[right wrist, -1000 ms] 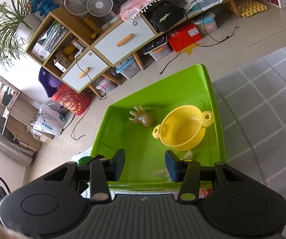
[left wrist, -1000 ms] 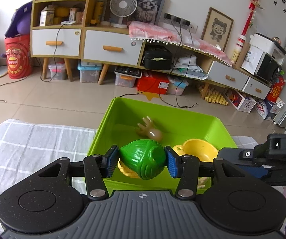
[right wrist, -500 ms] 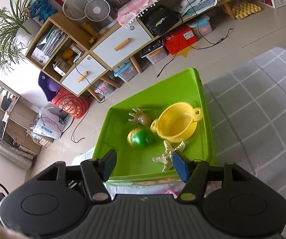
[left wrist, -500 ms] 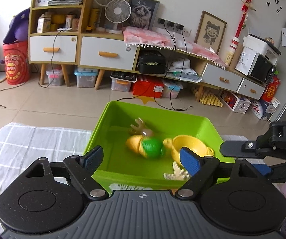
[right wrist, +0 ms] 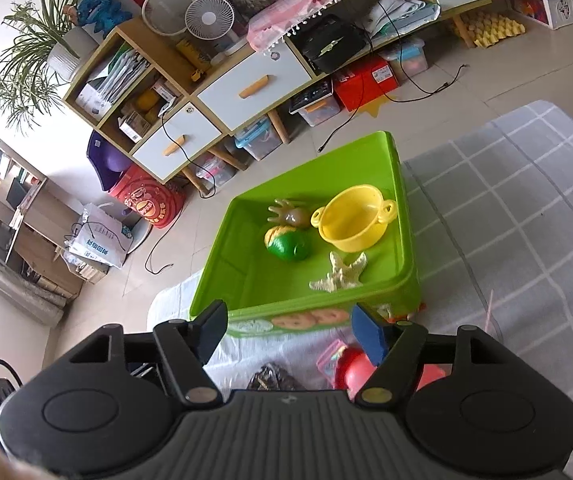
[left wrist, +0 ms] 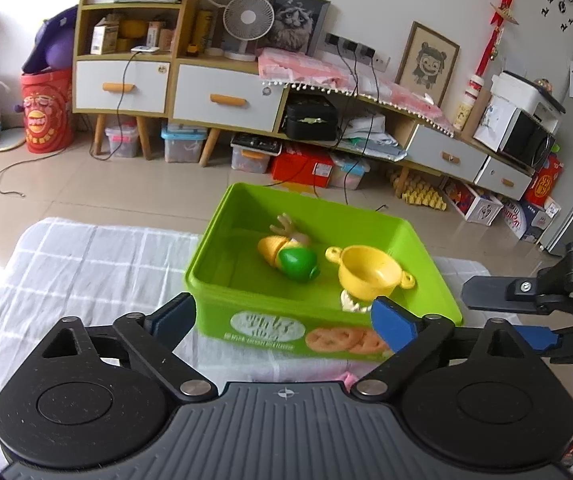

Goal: Organize rigid objects
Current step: 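Withdraw both tools from the bin toward the pink pig and grapes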

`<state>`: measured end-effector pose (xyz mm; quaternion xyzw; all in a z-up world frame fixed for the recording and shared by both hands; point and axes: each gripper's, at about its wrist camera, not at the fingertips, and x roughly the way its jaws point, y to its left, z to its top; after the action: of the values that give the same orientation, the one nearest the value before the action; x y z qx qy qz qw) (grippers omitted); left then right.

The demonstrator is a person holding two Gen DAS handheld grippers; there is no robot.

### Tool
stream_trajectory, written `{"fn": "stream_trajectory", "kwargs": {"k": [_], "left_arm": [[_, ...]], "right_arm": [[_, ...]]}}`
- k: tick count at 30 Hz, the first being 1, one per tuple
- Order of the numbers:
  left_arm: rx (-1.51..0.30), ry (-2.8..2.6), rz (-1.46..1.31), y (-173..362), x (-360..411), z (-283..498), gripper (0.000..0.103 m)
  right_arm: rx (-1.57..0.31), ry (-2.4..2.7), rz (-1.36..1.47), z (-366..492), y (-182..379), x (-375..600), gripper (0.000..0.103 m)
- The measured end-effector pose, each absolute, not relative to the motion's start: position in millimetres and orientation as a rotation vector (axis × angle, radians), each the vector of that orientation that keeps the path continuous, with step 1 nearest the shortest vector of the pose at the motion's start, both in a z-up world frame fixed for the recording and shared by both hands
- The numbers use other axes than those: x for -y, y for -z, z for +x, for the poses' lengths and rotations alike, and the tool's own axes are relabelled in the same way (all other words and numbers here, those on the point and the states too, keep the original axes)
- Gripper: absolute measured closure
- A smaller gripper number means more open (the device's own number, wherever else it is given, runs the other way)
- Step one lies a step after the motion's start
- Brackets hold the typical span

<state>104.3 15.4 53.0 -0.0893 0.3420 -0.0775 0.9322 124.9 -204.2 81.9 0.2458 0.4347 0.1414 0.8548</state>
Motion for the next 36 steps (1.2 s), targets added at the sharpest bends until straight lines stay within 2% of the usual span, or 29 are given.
{"fn": "stream_trajectory", "kwargs": {"k": [17,36], "left_arm": [[-0.774,0.123,-0.174,-37,-21,57,0.002],[-0.805,0.132,-0.077,-2,-30,22,0.002]], "right_arm": [[-0.879,-0.306,0.446,74,-77,206,0.041],[-0.933,-0.274,0.284,55,-28,230,0.040]]}}
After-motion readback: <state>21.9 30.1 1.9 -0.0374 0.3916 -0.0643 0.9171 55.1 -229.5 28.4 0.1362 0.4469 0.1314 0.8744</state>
